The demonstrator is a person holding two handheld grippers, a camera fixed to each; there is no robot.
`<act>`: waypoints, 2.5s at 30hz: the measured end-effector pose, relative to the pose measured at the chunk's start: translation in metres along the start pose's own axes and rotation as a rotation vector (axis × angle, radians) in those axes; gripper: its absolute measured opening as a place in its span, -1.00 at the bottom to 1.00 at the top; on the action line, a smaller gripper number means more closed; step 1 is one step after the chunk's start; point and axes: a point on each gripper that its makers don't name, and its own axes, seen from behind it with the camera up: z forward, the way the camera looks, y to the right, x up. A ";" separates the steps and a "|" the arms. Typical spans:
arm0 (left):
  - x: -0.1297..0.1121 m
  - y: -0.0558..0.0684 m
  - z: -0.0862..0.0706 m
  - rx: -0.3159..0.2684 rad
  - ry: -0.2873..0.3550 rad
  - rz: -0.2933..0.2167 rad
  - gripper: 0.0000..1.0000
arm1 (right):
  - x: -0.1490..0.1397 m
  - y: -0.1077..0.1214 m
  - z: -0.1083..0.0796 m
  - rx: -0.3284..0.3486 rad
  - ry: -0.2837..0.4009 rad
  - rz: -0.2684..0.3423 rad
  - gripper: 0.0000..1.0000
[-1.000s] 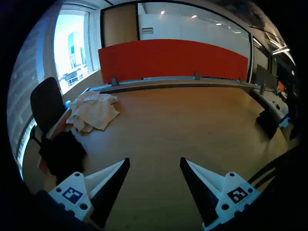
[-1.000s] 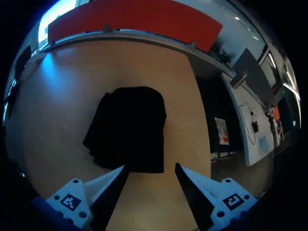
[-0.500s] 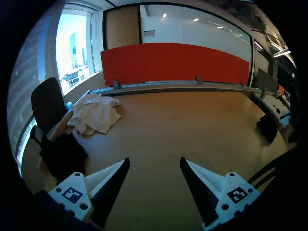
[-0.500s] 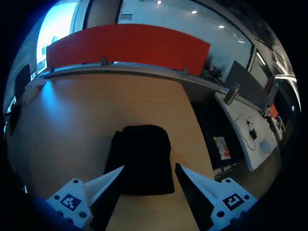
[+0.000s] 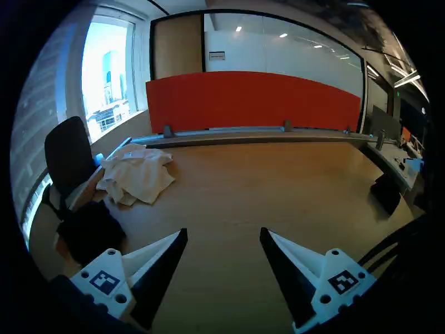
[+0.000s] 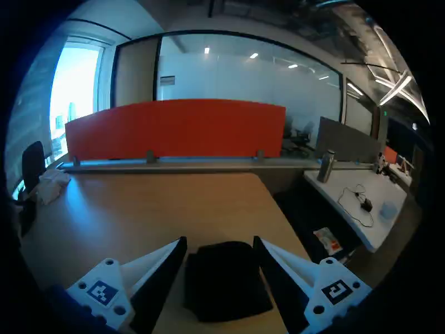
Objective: Fold towel
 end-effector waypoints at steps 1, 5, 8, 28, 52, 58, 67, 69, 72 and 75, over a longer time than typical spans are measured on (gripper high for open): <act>0.002 0.000 0.001 0.001 0.005 -0.001 0.94 | 0.005 -0.001 0.000 -0.002 0.018 0.004 0.83; 0.010 -0.001 0.002 0.005 0.030 -0.009 0.93 | 0.016 -0.007 -0.001 -0.009 0.068 0.017 0.84; 0.016 -0.002 0.003 0.008 0.047 -0.015 0.93 | 0.019 -0.011 0.000 -0.007 0.077 0.024 0.84; 0.086 -0.017 0.001 0.039 0.242 -0.040 0.94 | 0.084 -0.071 -0.010 0.034 0.232 0.019 0.84; 0.130 -0.028 -0.004 0.041 0.372 -0.083 0.94 | 0.128 -0.210 -0.013 0.132 0.314 0.013 0.87; 0.134 -0.031 -0.004 0.037 0.386 -0.084 0.93 | 0.131 -0.234 -0.013 0.148 0.324 0.003 0.87; 0.140 -0.028 -0.003 0.021 0.407 -0.082 0.93 | 0.131 -0.252 -0.012 0.147 0.318 0.016 0.87; 0.141 -0.027 -0.003 0.019 0.411 -0.078 0.94 | 0.131 -0.255 -0.012 0.151 0.317 0.022 0.87; 0.140 -0.027 -0.002 0.023 0.412 -0.071 0.93 | 0.131 -0.259 -0.012 0.156 0.312 0.031 0.87; 0.140 -0.025 -0.002 0.022 0.414 -0.070 0.93 | 0.131 -0.261 -0.012 0.160 0.309 0.036 0.87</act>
